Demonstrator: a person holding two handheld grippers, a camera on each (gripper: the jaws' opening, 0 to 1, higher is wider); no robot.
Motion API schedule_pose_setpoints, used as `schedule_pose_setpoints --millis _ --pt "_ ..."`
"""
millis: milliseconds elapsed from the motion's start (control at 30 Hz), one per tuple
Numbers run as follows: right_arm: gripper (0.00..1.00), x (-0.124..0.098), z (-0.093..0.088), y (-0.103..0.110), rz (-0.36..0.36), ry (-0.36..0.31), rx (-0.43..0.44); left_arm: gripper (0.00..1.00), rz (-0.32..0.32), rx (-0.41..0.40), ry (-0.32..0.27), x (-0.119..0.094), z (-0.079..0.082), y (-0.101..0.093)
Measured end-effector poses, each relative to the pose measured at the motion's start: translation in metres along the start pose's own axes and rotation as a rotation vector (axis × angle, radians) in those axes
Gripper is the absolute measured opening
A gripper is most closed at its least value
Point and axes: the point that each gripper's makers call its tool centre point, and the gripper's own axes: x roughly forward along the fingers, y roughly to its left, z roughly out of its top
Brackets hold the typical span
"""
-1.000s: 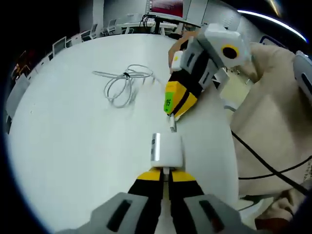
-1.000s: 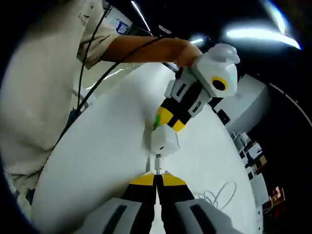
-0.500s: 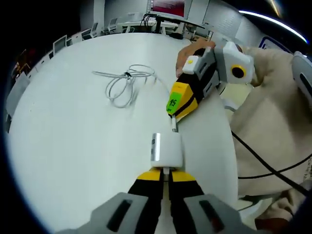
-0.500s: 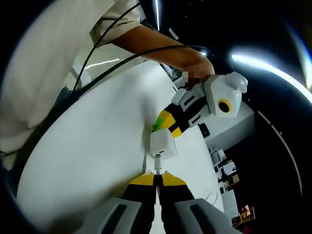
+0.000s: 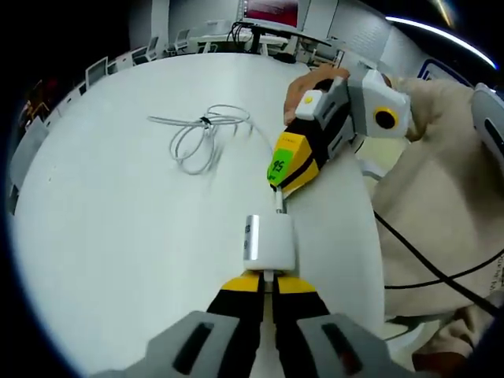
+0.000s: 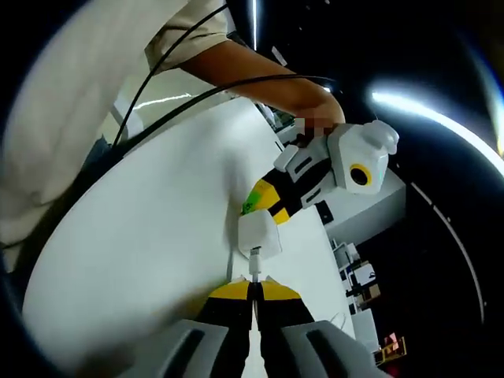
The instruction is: Plug the desk Type‑C cable into the charger adapter.
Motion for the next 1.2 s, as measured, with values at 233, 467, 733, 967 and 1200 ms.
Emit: schedule_pose_setpoints --millis 233,467,733,967,1200 --pt "0.04 0.0005 -0.0014 -0.0024 -0.021 0.014 -0.041 0.05 0.000 0.002 -0.001 -0.0008 0.0011 0.0016" --pt "0.04 -0.0018 0.0010 -0.0018 -0.057 0.031 -0.084 0.05 -0.003 -0.007 -0.011 -0.0015 0.0016 0.0035" --pt "0.04 -0.0003 -0.0003 -0.0028 -0.085 0.049 -0.106 0.05 -0.004 -0.001 -0.008 -0.0020 0.0020 0.0056" --pt "0.04 -0.0006 0.0002 -0.0060 -0.114 0.052 -0.117 0.05 -0.006 -0.009 -0.016 -0.0010 0.0023 0.0023" --pt "0.04 -0.0024 0.0030 -0.0035 -0.136 0.059 -0.155 0.05 -0.010 -0.008 -0.014 -0.0011 0.0022 0.0033"
